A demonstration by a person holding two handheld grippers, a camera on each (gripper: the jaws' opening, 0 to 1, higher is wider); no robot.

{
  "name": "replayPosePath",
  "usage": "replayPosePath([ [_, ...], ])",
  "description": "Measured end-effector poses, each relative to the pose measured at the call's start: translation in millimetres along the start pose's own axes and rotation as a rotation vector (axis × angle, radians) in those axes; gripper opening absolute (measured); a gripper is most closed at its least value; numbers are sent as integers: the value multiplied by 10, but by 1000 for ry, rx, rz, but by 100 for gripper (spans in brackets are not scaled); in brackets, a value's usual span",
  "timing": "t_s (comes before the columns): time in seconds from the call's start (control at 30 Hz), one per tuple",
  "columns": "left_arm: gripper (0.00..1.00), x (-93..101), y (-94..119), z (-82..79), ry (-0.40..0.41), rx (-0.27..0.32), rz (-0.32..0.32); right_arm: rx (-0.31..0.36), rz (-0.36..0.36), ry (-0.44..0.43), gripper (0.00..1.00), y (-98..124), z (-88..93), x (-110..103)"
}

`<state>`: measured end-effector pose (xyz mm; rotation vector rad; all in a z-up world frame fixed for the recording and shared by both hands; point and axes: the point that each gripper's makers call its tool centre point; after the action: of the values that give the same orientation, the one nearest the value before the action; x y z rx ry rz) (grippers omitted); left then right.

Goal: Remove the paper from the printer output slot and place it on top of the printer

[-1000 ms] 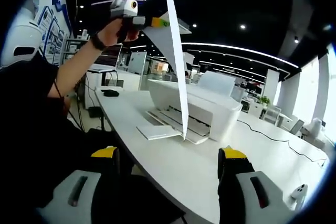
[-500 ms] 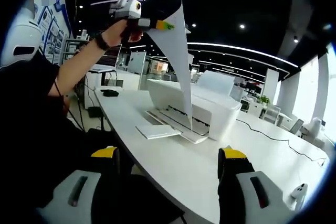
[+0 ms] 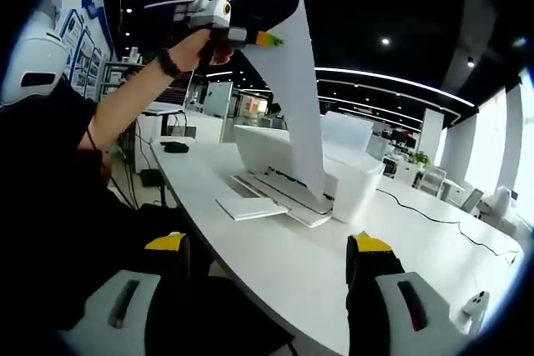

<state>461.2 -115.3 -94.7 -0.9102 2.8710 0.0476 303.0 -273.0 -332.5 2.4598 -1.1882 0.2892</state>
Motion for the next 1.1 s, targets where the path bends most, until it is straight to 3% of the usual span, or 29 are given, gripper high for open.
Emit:
replayPosePath([
  [0.57,5,-136,-51,-117,31,20,-11,-6,-2,-4,72,-10,31,1],
  [1.1,5,-234,-160,-57,49,6,-28,-3,-2,-9,72,5,47,6],
])
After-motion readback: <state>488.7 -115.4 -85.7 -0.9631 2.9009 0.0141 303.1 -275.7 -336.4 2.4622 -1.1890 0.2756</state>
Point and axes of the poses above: the point that each gripper's makers call its tool centre point, and the gripper's own axes: y roughly backward along the fingers, x roughly to its right, z roughly out of its underside, and after that the axes turned 9 degrees about y, right-handed
